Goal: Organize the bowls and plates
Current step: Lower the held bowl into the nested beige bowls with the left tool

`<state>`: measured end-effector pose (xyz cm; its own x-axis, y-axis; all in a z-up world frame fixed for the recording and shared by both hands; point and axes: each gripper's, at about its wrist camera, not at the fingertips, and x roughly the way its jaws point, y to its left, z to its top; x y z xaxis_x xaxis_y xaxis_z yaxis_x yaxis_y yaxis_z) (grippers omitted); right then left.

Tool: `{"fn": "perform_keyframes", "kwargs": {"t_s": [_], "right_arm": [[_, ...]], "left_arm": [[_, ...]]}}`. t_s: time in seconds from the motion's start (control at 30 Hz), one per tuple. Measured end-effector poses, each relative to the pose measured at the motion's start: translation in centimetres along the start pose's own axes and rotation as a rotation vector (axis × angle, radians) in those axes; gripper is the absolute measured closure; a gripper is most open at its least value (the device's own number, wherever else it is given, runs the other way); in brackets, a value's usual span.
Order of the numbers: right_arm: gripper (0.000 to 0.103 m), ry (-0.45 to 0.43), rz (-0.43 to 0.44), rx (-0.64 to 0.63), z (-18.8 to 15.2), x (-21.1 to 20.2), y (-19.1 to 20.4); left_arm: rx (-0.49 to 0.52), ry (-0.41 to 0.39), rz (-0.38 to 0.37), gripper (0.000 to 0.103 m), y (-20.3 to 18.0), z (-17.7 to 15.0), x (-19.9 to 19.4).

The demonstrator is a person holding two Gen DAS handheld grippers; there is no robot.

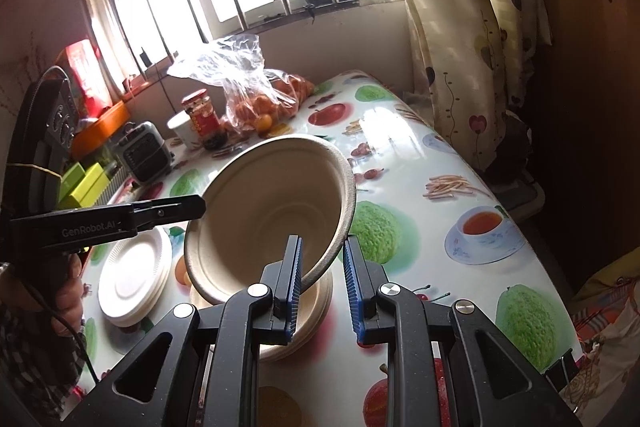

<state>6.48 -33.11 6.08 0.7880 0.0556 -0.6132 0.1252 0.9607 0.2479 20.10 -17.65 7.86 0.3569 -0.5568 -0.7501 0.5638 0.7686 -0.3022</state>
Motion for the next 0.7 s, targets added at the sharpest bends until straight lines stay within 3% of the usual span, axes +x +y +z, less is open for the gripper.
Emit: {"fn": "perform_keyframes", "kwargs": {"t_s": [0.7], "right_arm": [[0.083, 0.06, 0.029, 0.003, -2.7, 1.7, 1.3]], "left_arm": [[-0.046, 0.036, 0.031, 0.094, 2.1, -3.0, 0.2]]}}
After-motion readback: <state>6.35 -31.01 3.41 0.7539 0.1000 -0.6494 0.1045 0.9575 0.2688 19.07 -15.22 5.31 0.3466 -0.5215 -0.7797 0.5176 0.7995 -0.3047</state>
